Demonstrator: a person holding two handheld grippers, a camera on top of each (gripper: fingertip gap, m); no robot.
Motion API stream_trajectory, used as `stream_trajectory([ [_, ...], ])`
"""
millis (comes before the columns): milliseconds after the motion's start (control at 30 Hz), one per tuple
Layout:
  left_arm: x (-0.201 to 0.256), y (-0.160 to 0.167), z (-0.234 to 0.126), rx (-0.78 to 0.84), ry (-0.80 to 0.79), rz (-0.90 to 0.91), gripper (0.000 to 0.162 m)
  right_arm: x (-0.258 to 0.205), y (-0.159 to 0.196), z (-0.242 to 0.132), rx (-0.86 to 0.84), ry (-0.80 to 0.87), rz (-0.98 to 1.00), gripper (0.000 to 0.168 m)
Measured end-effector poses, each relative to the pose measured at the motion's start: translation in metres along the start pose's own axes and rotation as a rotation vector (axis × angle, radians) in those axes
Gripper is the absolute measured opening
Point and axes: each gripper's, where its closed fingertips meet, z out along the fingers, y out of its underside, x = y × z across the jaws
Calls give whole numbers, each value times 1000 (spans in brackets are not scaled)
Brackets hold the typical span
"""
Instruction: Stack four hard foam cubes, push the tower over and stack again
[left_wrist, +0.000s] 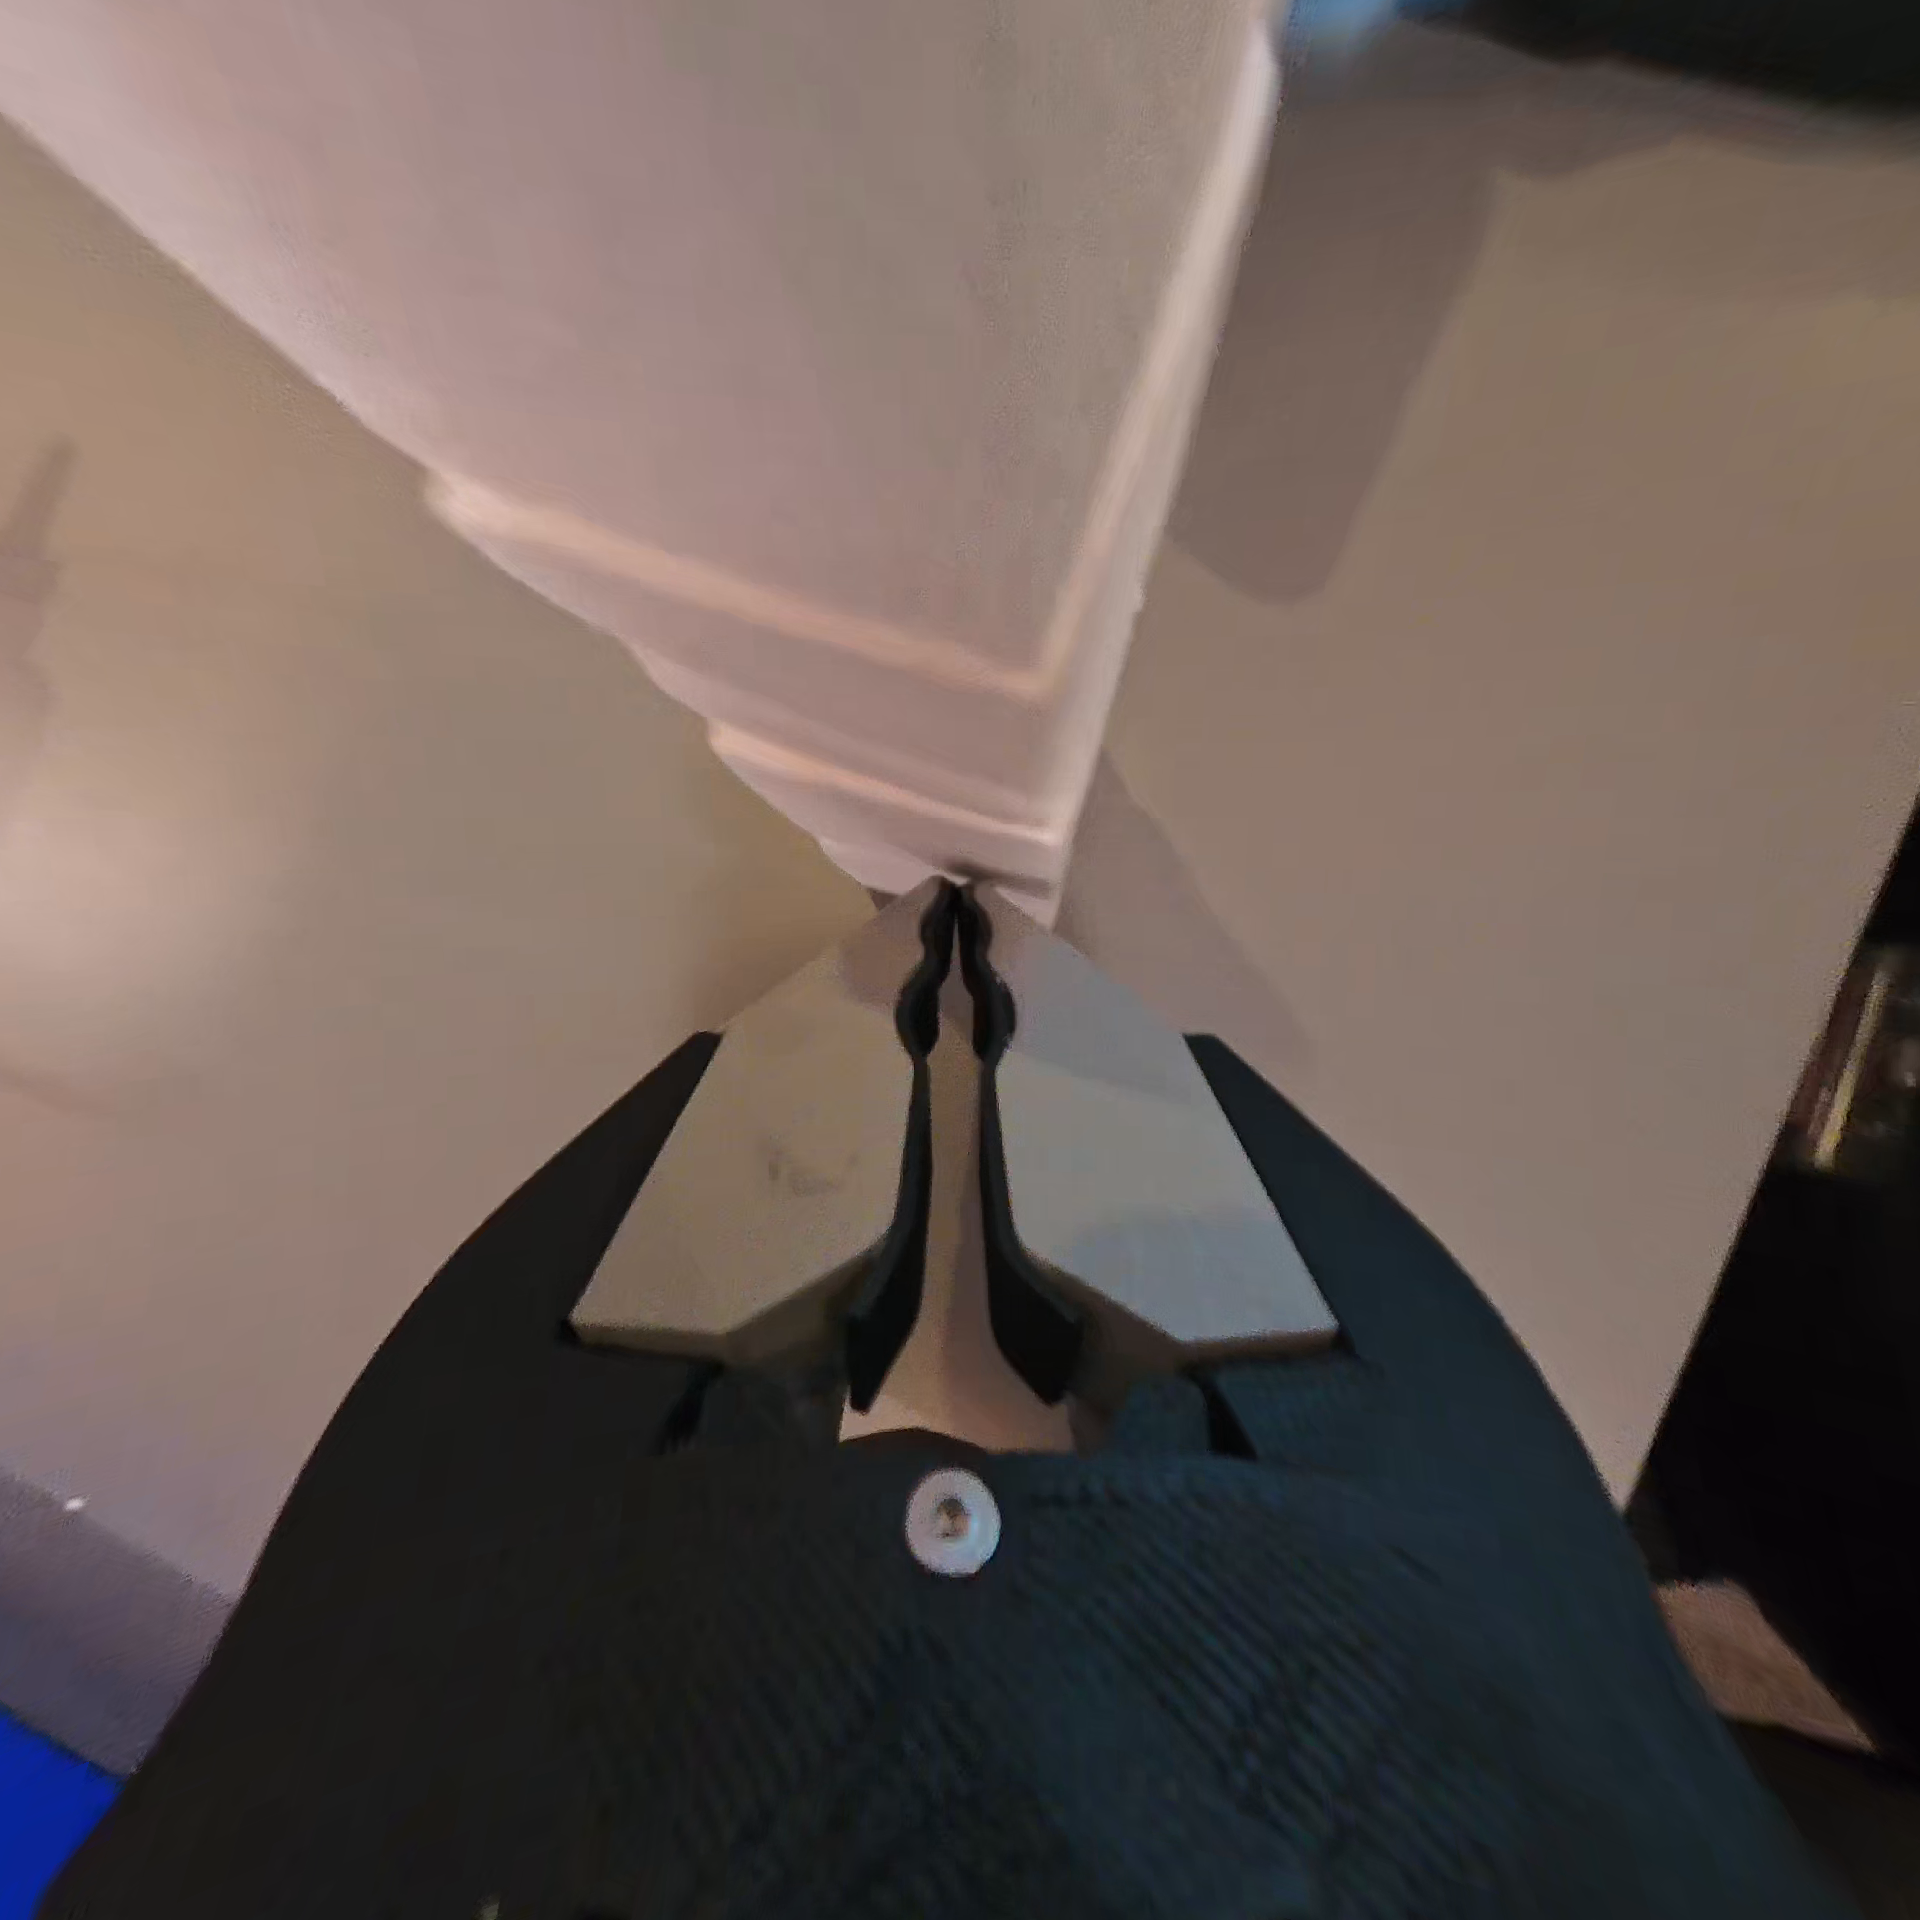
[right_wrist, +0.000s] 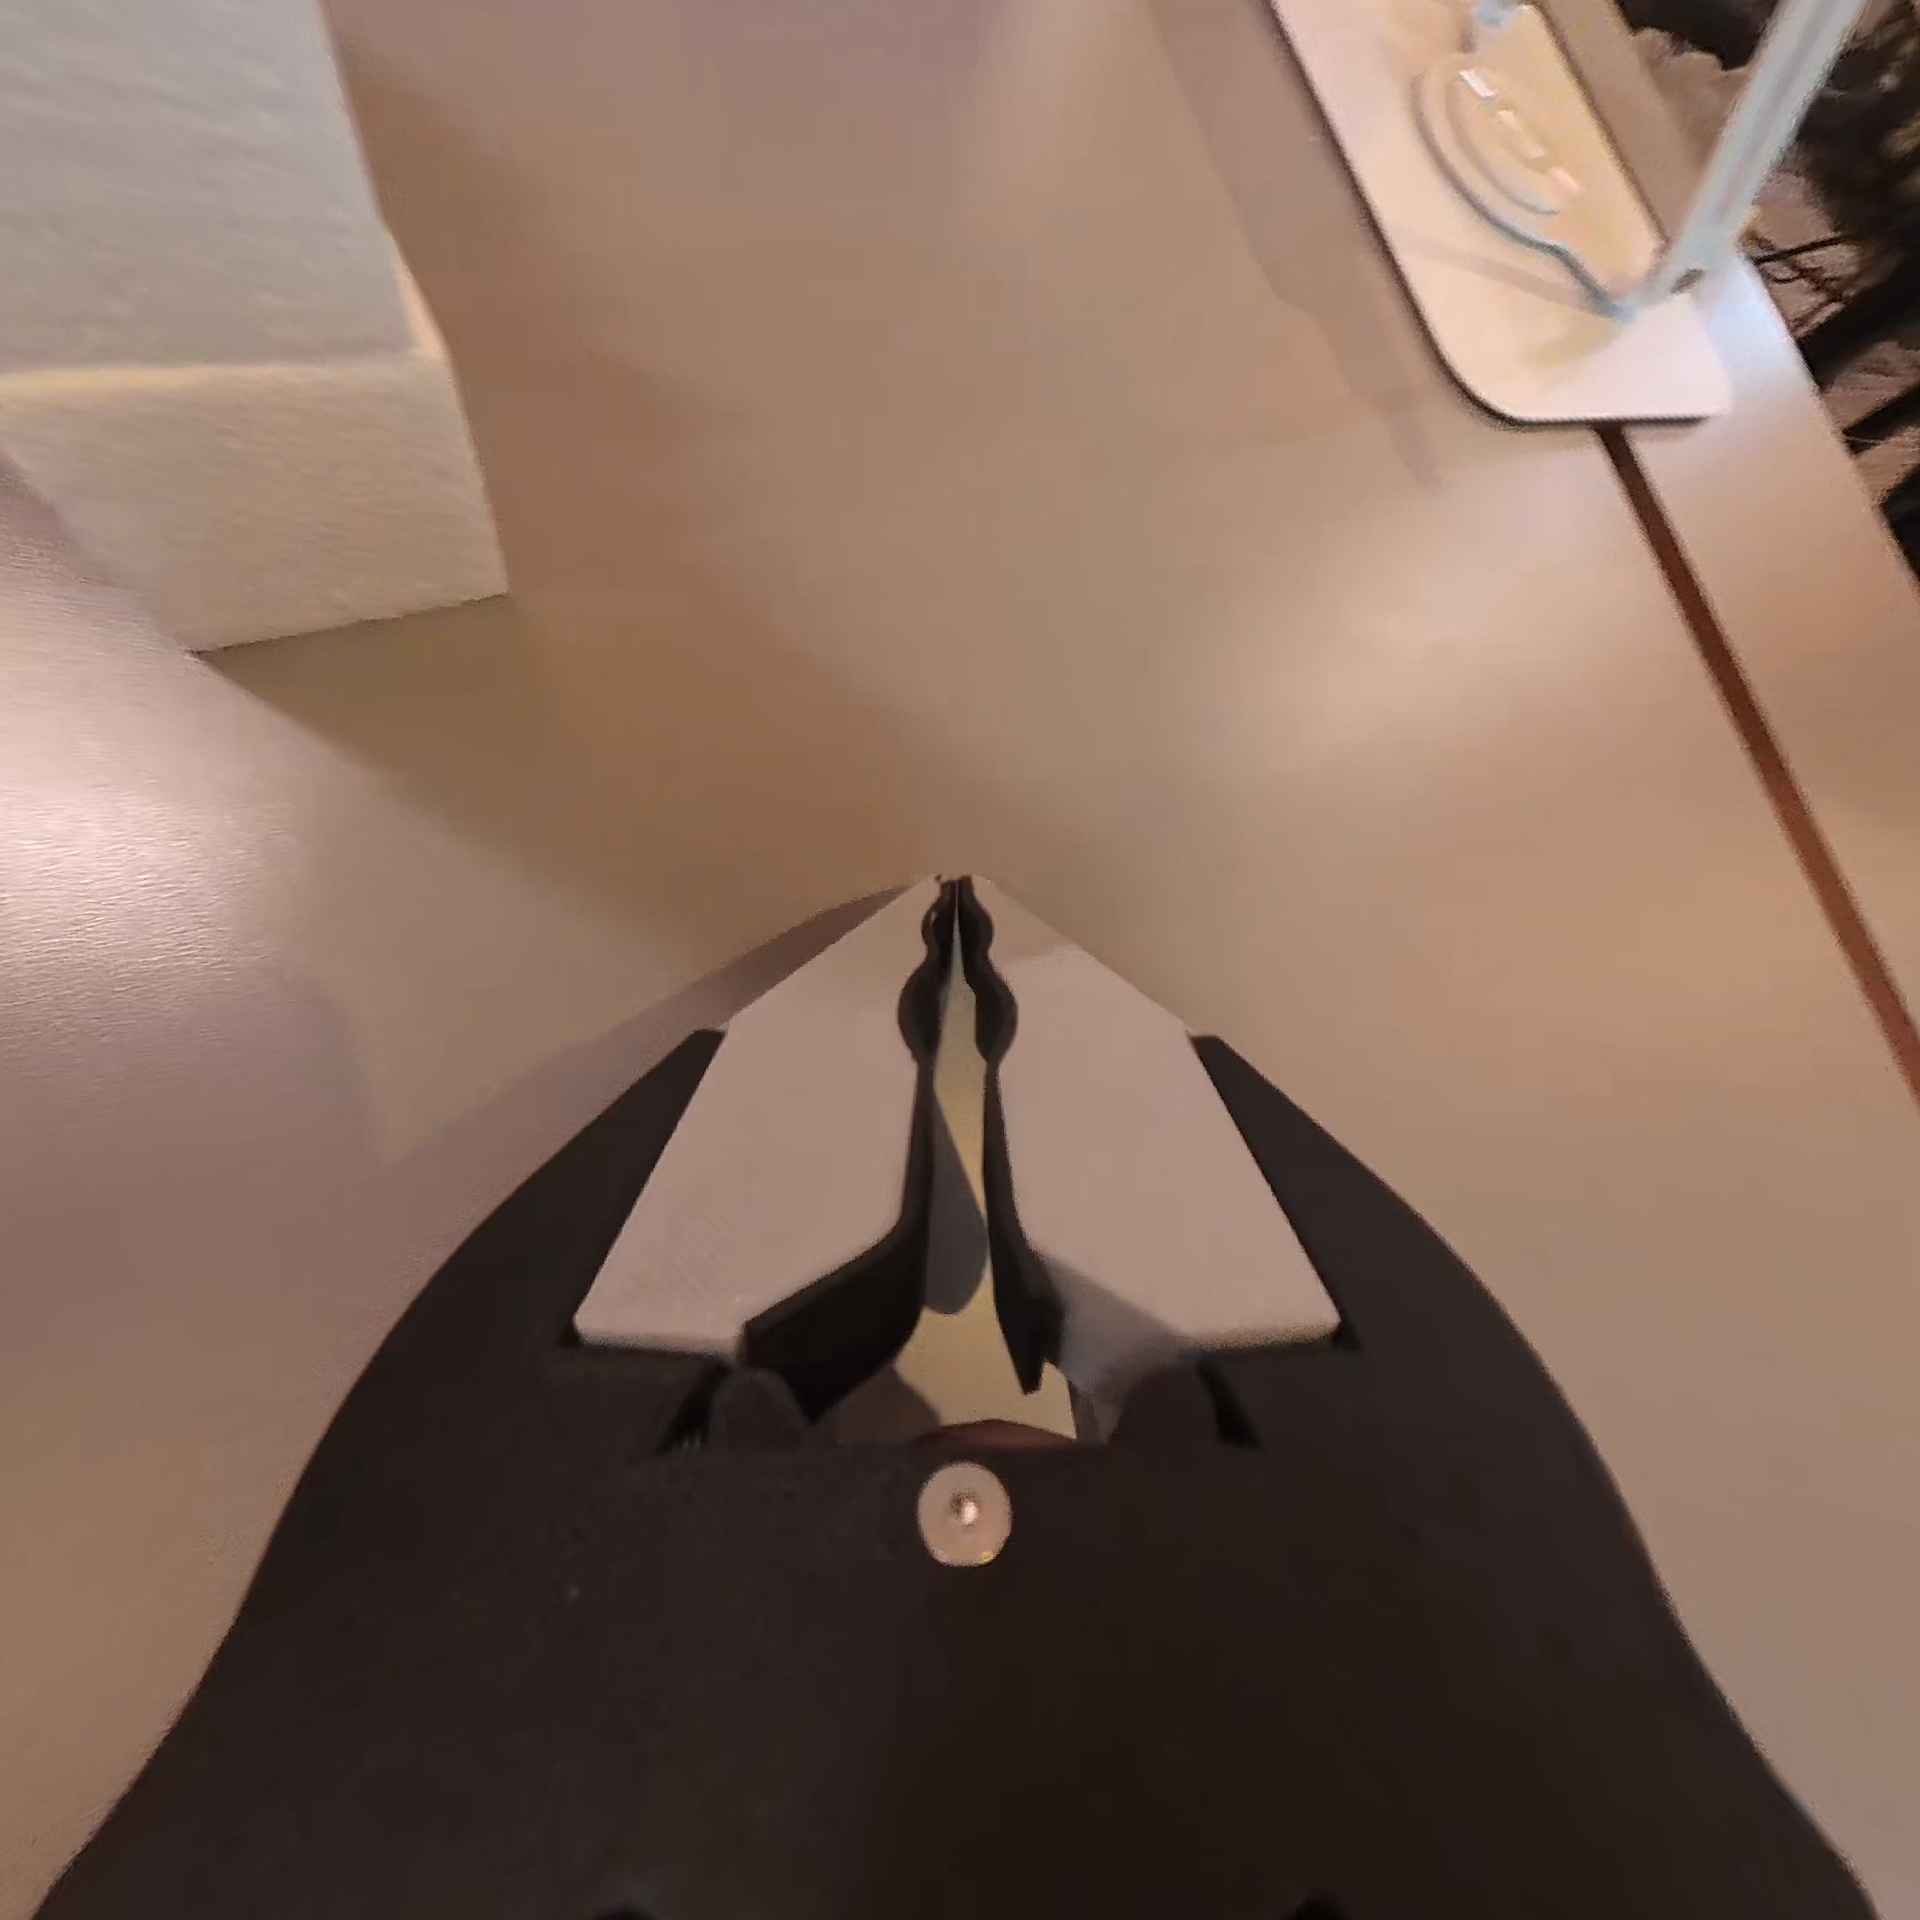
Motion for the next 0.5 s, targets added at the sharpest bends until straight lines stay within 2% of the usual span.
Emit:
stream_trajectory([
  [167, -10, -66, -11, 179, 26, -54, 0, 22, -3, -19, 25, 77, 21, 0],
  [267, -19, -99, -12, 232, -7, -42, 0, 50, 4, -47, 28, 183, 23, 0],
  [367, -23, -126, -8, 289, -6, -47, 0, 71, 31, -70, -14, 209, 123, 5],
  [500, -21, -145, 5, 299, 16, -54, 0, 107, 81, -97, -171, 372, 165, 0],
])
